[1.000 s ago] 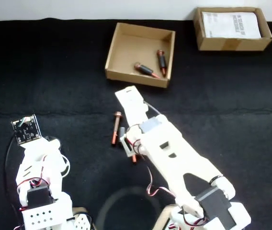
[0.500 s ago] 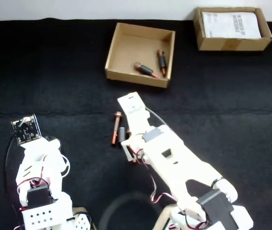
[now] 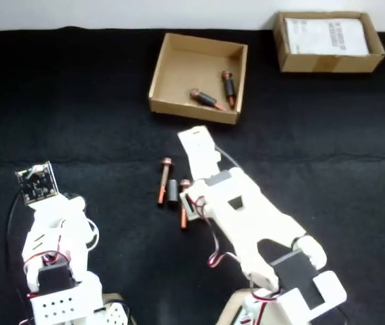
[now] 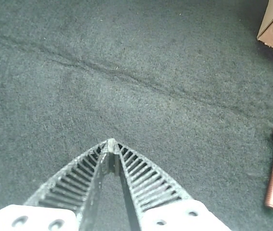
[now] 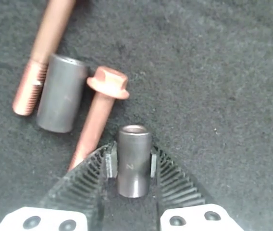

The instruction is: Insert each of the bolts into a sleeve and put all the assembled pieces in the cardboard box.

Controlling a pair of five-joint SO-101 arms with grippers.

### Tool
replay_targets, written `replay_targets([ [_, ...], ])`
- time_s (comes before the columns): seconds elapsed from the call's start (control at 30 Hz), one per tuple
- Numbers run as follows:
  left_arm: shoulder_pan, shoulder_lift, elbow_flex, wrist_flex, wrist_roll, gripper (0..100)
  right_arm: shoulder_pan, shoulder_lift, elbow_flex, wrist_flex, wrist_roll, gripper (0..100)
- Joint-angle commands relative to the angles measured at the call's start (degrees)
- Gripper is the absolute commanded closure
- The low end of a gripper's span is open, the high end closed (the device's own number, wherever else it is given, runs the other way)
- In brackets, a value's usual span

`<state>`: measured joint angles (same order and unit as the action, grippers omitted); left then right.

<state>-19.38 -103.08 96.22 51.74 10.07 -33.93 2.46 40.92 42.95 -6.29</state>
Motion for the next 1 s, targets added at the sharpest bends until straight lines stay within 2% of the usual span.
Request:
replay_targets([
  [0.0,-0.6,-0.1,0.8,0.1,-0.3,99,0.7,2.9,-2.8,1.2,0.3,96.1],
  [0.2,-0.6,-0.1,0.8,0.1,-0.3,99,0.7,3.0,-2.9,1.8,-0.1,99.0],
  [0.3,-0.6,-0.1,0.8,-0.1,-0.1,99,1.1,0.3,-6.0,8.7,-0.1,99.1],
  [0.43,-0.5,-0.1,0.8,0.1,0.1,99,3.8,-9.4,-13.6,19.8,-0.1,99.1],
  [0.63,4.0,-0.3,0.8,4.6,0.1,99,9.4,-25.3,-22.5,27.7,0.4,99.1],
  [0.8,4.4,-0.1,0.5,6.9,-0.3,99,11.0,-35.0,-25.4,36.5,0.4,99.1],
  [0.97,5.1,0.0,-6.2,11.3,-6.3,99,13.0,-45.3,-25.1,44.7,0.4,99.1],
])
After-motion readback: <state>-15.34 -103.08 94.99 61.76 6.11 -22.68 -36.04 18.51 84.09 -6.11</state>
